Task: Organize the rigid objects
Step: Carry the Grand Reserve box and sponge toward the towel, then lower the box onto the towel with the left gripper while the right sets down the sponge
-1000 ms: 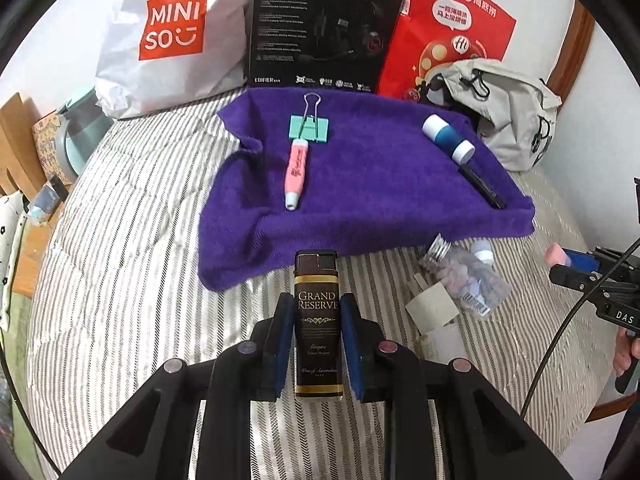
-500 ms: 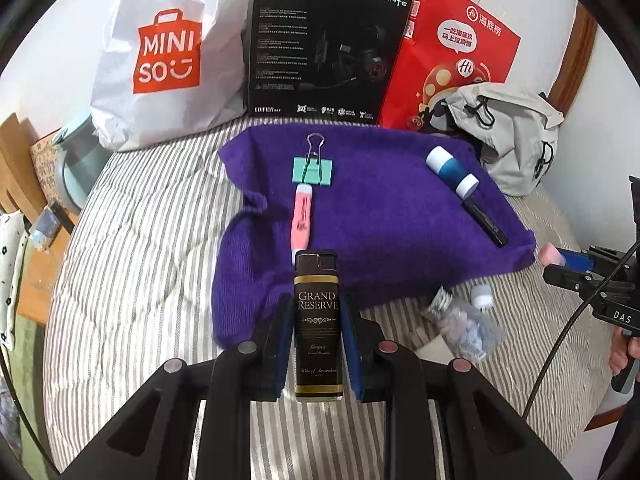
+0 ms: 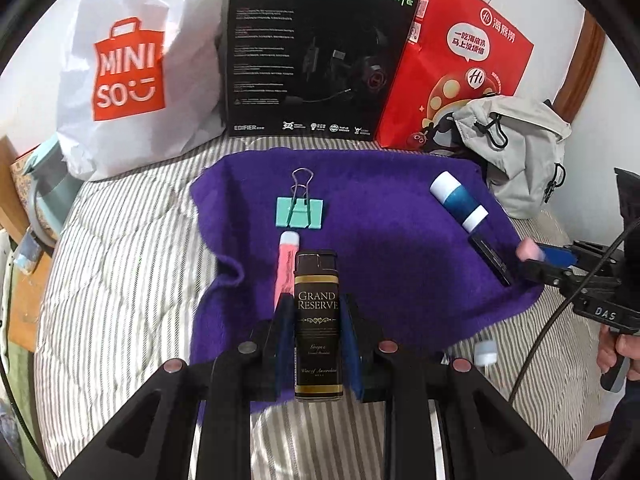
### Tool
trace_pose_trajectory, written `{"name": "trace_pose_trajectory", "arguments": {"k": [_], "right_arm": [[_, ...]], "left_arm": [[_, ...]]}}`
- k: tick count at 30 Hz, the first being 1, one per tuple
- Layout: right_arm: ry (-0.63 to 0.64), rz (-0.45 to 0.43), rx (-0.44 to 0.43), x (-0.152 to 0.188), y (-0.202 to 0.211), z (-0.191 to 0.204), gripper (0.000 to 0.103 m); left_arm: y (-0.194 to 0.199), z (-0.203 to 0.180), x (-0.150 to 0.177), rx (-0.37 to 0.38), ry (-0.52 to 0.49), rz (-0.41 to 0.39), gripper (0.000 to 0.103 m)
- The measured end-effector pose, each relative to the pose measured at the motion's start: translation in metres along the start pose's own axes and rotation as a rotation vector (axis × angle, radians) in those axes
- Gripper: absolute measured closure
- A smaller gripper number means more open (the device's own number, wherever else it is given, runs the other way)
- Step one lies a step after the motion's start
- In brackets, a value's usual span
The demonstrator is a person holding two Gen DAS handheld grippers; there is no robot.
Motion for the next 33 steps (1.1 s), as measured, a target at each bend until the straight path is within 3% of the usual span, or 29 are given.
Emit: {"name": "trace_pose_trajectory", "arguments": {"k": [19, 33], "right_arm": [[0.068, 0.107, -0.024, -0.001, -0.063, 0.010, 0.066], [0.136, 0.106, -0.029, -0.001, -0.069, 0.012, 0.066]], "left_arm": [[-0.068, -0.009, -0.018, 0.004, -0.026, 0.076, 0.080], [-0.087, -0.017, -0.013, -0.030, -0.086, 0.092, 0.080]]}}
Point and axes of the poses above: each gripper's, at about its wrist camera, not at the fingertips, and y roughly against the way its jaws point, z to its left, x to its underside, the point moved 9 cm from there along -y, roughly the way its jaws point, and after that the axes turned 9 degrees about y, right-handed, at the moved point
